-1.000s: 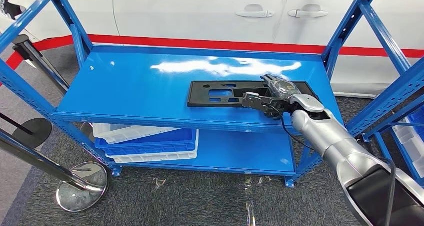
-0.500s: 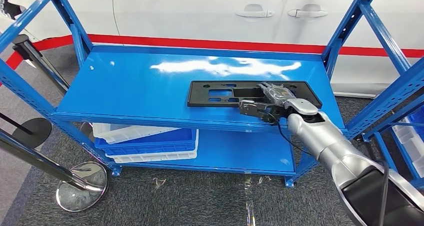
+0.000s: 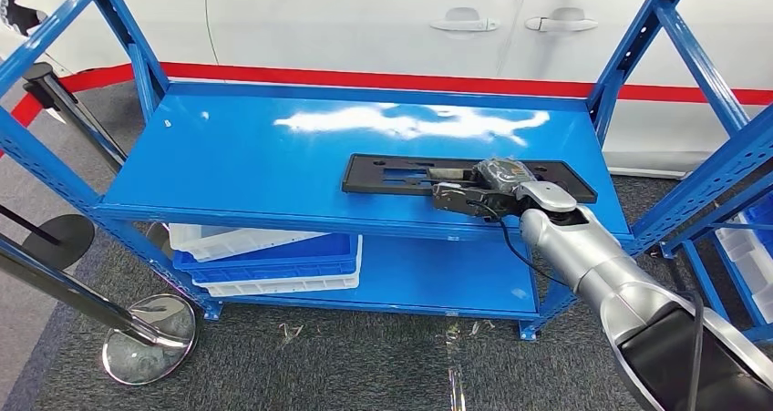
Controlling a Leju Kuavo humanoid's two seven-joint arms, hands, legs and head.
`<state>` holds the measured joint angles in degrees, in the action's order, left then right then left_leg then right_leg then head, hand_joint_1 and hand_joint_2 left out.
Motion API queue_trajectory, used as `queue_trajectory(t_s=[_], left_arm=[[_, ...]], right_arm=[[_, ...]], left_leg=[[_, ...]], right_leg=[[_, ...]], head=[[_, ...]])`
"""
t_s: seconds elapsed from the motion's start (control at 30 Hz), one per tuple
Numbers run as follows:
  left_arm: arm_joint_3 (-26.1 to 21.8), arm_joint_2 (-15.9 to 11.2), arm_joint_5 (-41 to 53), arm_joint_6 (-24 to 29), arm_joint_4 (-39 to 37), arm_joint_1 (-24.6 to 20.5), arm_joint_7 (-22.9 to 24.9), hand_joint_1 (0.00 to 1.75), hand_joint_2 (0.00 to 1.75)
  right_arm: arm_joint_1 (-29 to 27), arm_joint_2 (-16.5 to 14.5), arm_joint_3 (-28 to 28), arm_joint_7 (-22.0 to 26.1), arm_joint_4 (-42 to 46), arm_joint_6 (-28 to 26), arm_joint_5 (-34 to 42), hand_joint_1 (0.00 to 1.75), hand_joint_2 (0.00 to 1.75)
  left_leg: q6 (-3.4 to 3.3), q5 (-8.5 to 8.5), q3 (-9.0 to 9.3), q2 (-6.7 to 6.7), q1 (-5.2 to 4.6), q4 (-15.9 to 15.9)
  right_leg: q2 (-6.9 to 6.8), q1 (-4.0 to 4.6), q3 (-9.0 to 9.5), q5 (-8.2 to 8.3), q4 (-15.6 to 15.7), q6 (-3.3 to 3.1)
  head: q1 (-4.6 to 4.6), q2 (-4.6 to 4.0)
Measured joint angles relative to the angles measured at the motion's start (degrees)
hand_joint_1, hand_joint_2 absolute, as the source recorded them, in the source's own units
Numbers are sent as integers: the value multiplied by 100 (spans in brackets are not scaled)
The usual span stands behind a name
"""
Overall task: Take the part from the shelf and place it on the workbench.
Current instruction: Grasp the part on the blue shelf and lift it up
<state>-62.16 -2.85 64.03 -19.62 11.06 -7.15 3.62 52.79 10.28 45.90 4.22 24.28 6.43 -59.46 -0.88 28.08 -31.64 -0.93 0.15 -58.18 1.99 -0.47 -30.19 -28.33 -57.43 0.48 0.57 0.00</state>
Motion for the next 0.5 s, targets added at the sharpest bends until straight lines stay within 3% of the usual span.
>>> queue_trajectory(t_s=[0.37, 0.5], left_arm=[[-20, 8, -4, 2, -1, 0, -36, 0, 0], [-25, 8, -61, 15, -1, 1, -120, 0, 175]], right_arm=[[3, -20, 0, 52, -24, -14, -22, 175, 175], [0, -33, 0, 109, -23, -128, 13, 175, 175]], left_leg=[[0, 0, 4, 1, 0, 0], [0, 0, 6, 1, 0, 0]], right_leg=[[1, 0, 3, 0, 0, 0], [1, 0, 7, 0, -1, 0]], head=[[0, 0], [-1, 0]])
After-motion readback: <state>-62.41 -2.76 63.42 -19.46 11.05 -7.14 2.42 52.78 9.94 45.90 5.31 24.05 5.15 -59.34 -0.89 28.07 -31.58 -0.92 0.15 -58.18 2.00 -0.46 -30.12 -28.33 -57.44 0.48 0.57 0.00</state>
